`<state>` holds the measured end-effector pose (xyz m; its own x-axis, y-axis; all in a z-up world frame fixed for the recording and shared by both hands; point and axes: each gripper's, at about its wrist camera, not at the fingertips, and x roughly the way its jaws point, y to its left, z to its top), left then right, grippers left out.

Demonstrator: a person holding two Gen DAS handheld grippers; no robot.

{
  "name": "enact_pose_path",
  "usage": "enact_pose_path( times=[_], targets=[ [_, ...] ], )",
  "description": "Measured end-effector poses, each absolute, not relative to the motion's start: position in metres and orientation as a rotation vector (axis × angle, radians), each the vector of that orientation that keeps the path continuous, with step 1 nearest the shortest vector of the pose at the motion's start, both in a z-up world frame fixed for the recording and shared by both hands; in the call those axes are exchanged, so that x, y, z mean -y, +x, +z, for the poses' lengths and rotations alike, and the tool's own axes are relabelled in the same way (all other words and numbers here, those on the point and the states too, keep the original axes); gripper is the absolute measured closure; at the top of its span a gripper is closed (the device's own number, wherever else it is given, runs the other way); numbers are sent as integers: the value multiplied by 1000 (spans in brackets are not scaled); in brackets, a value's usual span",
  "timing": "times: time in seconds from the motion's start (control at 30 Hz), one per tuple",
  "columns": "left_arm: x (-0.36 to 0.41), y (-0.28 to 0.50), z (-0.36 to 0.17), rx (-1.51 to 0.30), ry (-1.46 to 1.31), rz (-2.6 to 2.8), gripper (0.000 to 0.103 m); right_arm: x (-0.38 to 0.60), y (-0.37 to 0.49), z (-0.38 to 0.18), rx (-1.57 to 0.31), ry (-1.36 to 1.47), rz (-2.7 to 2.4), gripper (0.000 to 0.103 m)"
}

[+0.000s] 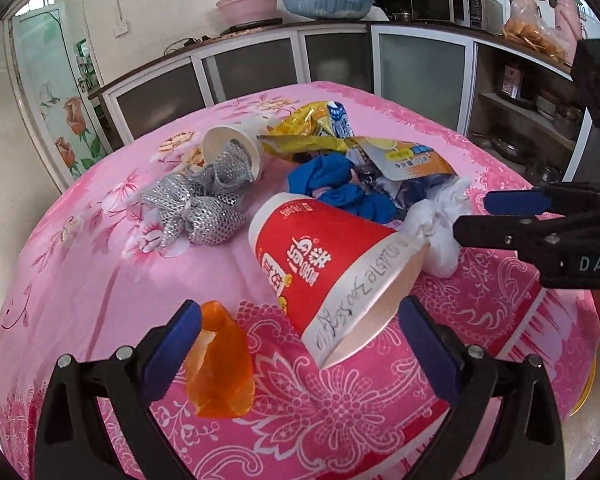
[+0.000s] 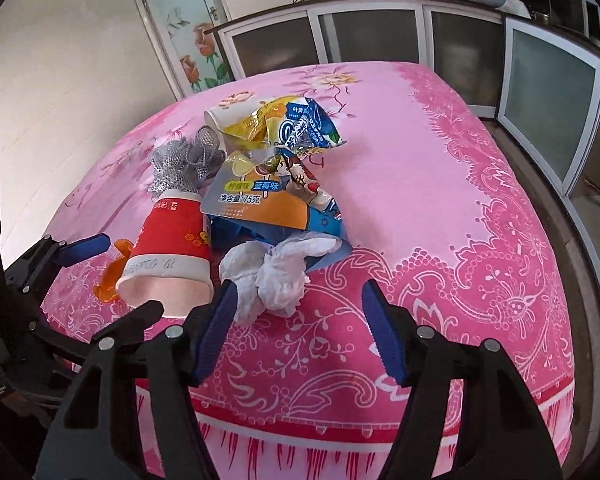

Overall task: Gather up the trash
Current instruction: 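Grasp the red paper cup with the left tool while the right tool grasps white tissue, then carry the red cup and tissue with both tools over the bin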

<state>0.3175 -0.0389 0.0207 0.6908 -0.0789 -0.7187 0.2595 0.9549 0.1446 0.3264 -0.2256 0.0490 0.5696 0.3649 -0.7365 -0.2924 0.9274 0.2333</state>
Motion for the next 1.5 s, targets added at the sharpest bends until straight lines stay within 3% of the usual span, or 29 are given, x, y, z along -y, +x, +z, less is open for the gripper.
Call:
enact_pose_path(
  times=[0.17, 0.33, 0.43, 0.5, 0.53, 1.5],
  targets=[
    [39, 326, 19, -810, 222, -199, 8, 221, 335, 46, -912, 90, 403, 52],
    [38, 335, 20, -831, 189, -211, 26, 217, 342, 46, -934, 100, 428, 70],
    [39, 340, 20, -856, 175, -214, 52, 216, 343, 47, -936, 99, 428, 84],
    [39, 344, 17, -887, 162, -219, 91, 216, 341, 48, -930, 95, 425, 89],
    [38, 345, 16, -898, 151, -221, 97, 216, 340, 50, -923, 93, 421, 90],
    [51, 261, 79, -774, 140, -335, 98, 314, 217, 113, -782, 201, 283, 93]
  ],
)
